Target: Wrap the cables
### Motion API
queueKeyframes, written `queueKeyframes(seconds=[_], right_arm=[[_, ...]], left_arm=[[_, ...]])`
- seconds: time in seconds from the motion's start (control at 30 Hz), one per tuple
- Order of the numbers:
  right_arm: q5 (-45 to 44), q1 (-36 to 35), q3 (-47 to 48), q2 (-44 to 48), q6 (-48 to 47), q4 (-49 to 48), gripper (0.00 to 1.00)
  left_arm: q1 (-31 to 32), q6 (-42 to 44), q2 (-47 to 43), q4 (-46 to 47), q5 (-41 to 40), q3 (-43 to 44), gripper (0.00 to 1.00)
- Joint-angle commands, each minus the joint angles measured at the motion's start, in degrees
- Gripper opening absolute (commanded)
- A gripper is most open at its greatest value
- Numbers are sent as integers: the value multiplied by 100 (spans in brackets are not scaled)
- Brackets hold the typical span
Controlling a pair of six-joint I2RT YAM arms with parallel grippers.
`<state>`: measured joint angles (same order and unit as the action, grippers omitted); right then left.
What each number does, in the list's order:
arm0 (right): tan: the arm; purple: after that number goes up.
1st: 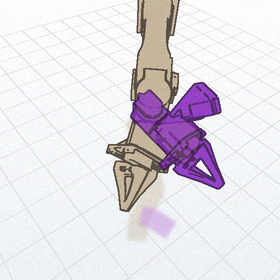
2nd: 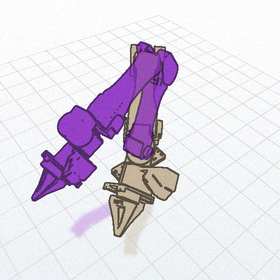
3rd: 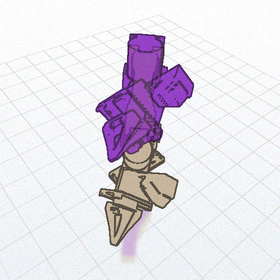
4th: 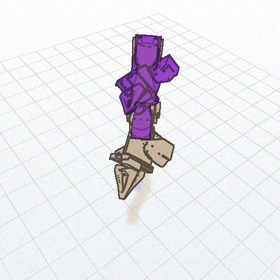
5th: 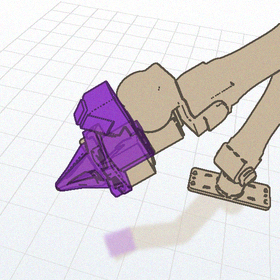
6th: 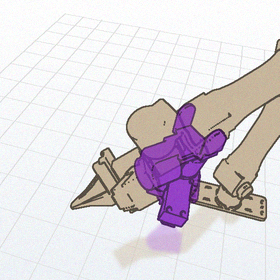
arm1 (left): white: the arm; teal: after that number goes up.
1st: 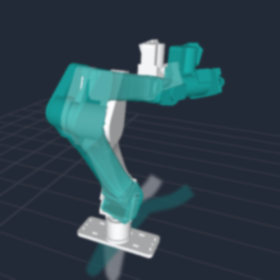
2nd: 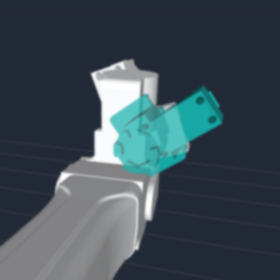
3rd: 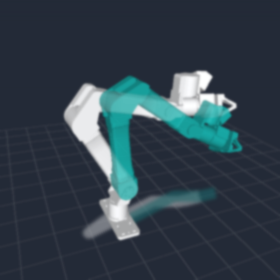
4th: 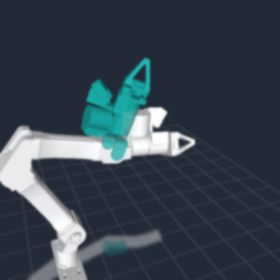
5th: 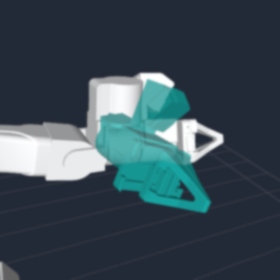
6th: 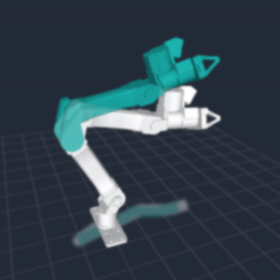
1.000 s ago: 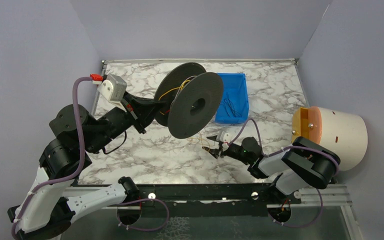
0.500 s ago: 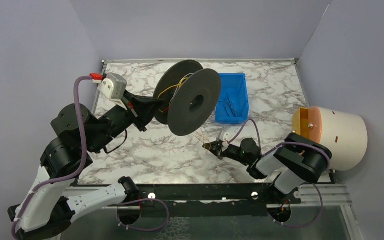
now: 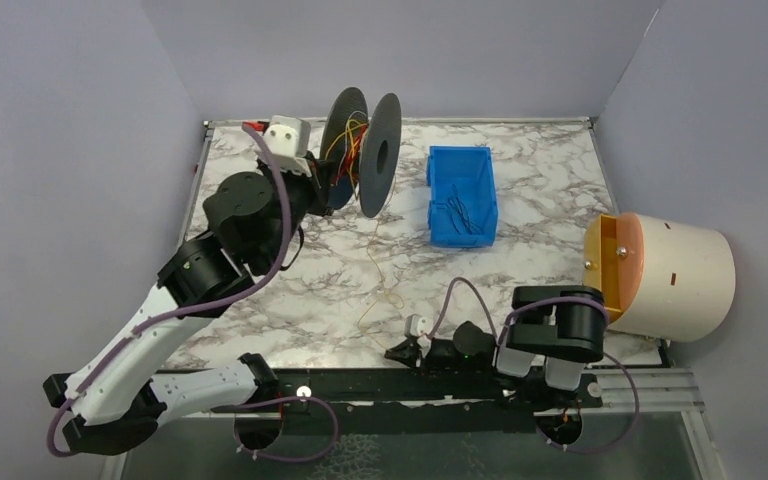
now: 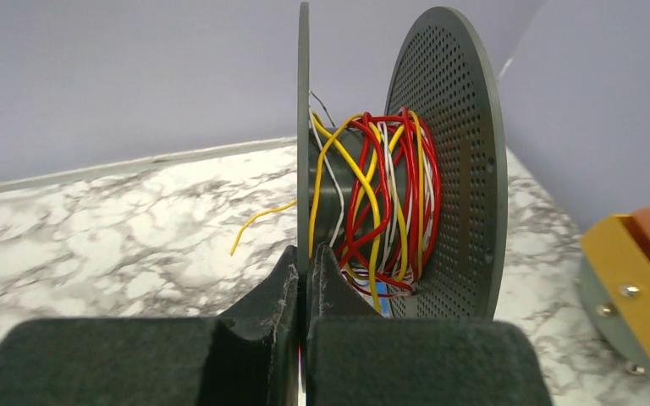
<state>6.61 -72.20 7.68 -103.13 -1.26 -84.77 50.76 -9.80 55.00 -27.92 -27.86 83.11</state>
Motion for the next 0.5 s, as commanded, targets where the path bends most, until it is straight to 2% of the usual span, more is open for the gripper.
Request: queueKeyframes(seconds=[0.0, 0.13, 0.47], right_arm=[[-658, -706, 186, 14, 30, -198, 1], [-1105, -1370, 440, 443, -282, 570, 1], [-1998, -2494, 1053, 2520, -1024, 2761, 1]], left_arm=[[13, 378, 81, 1122, -1118, -128, 0], [18, 716, 348, 1399, -1772, -354, 0], [-50, 1720, 1135, 1899, -2798, -1069, 0]])
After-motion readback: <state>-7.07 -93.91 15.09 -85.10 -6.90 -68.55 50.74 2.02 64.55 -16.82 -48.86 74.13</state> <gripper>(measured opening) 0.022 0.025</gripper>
